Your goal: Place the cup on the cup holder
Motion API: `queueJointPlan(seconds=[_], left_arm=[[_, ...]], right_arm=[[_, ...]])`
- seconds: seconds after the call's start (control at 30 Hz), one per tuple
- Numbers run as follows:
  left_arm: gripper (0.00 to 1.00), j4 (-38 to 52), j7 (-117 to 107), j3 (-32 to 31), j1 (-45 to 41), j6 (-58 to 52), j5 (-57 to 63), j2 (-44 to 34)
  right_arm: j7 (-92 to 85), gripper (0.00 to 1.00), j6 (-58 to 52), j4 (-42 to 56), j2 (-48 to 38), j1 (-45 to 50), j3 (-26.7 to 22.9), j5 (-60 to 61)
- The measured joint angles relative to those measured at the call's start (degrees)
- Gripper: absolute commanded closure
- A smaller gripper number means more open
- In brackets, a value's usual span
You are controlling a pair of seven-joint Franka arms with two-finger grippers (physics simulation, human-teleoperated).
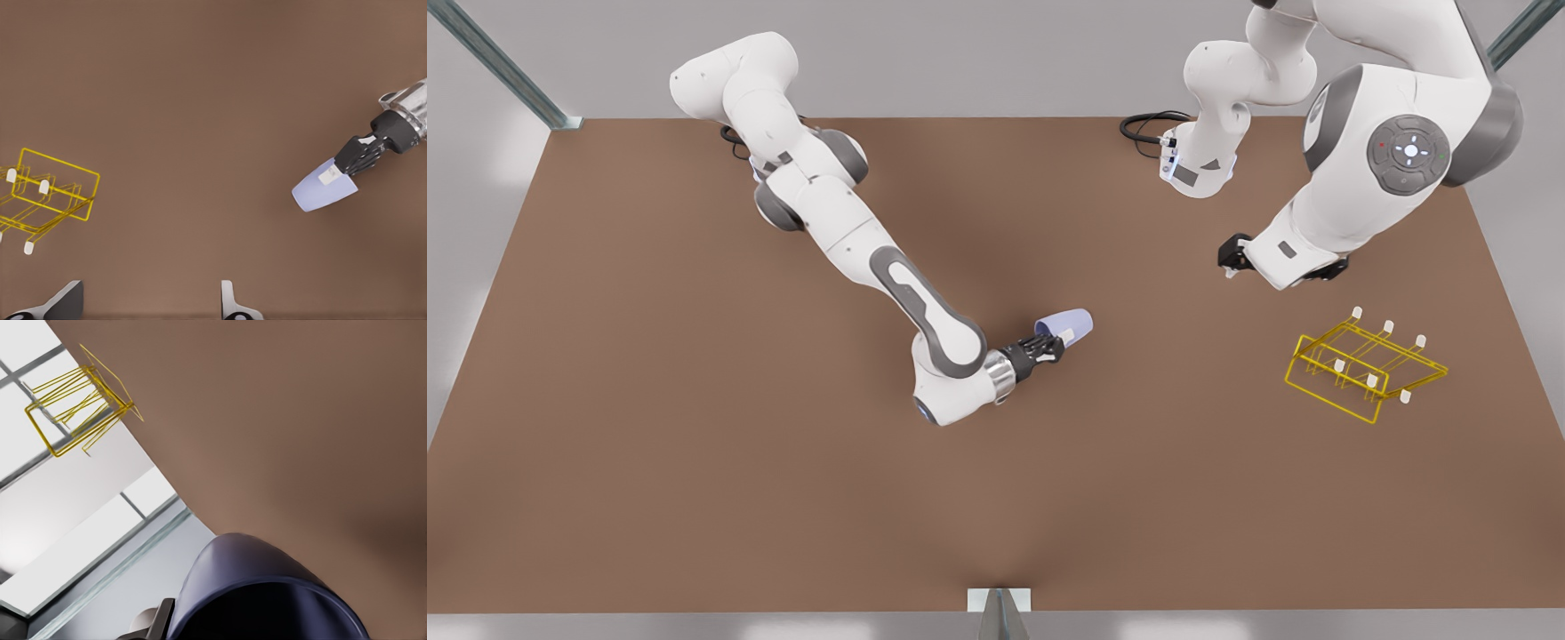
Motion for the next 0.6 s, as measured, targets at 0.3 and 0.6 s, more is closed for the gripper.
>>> queueJointPlan(seconds=[0.3, 0.6], left_arm=[[0.00, 0.00, -0.03, -0.07, 0.08, 0.09, 0.00, 0.50], [0.00, 0.00, -0.06, -0.68, 0.00, 0.22, -0.01, 0.91]], right_arm=[[-3.76, 0.76, 1.38, -0.18, 0.84, 0.31, -0.02, 0.06], [-8.21, 0.39, 3.03, -0.28, 1.70, 1.43, -1.33, -0.13]])
